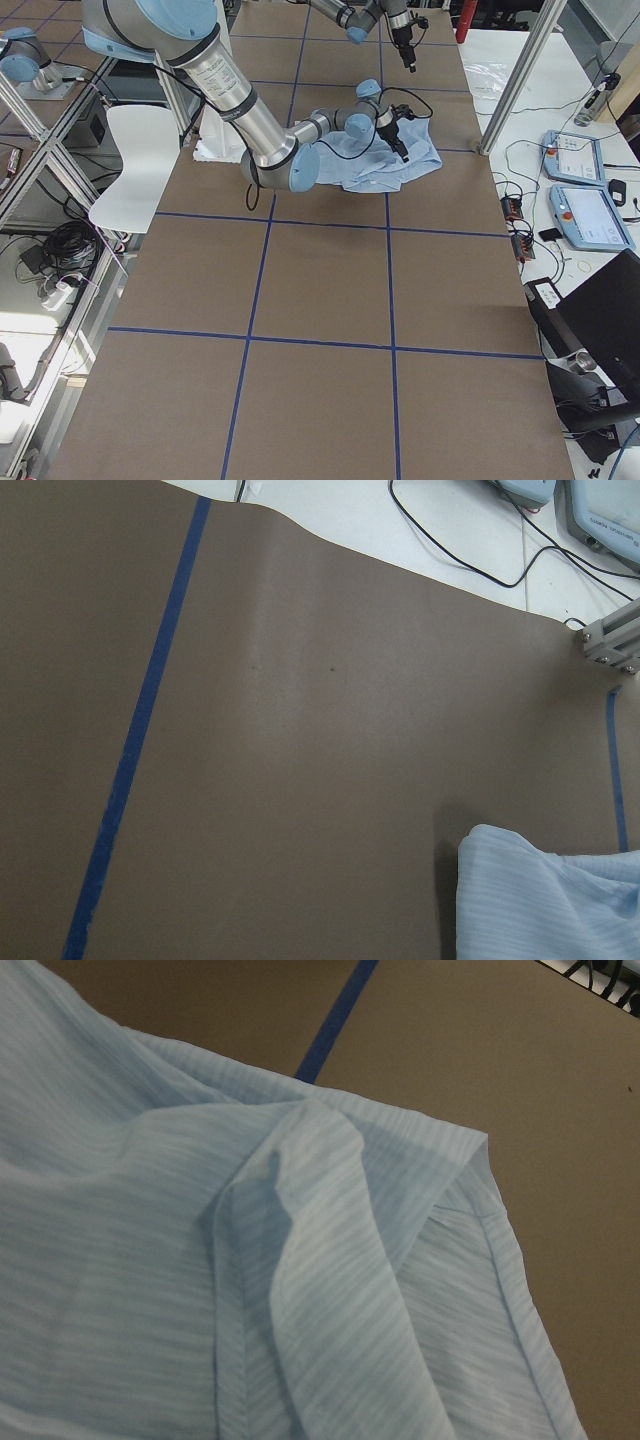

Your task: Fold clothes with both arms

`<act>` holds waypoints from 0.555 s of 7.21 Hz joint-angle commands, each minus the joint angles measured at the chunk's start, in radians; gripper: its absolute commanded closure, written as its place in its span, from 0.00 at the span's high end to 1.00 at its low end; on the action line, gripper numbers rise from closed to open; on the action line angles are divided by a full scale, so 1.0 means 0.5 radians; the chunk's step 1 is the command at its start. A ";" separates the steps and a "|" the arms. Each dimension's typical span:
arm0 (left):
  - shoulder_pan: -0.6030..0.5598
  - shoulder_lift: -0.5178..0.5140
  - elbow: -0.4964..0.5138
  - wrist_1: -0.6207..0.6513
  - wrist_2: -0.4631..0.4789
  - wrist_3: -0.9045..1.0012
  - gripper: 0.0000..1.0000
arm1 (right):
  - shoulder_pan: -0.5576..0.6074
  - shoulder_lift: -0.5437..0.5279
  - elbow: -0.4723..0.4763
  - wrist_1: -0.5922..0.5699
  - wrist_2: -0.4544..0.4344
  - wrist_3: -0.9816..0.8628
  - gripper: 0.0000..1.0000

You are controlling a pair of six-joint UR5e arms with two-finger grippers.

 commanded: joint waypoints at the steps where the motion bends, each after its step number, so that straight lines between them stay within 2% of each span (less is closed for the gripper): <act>1: -0.001 0.001 -0.002 0.002 -0.001 0.000 1.00 | 0.065 -0.035 -0.001 0.003 0.008 -0.075 1.00; 4: 0.003 -0.020 -0.014 0.011 -0.001 -0.006 1.00 | 0.252 -0.155 -0.010 0.006 0.066 -0.320 1.00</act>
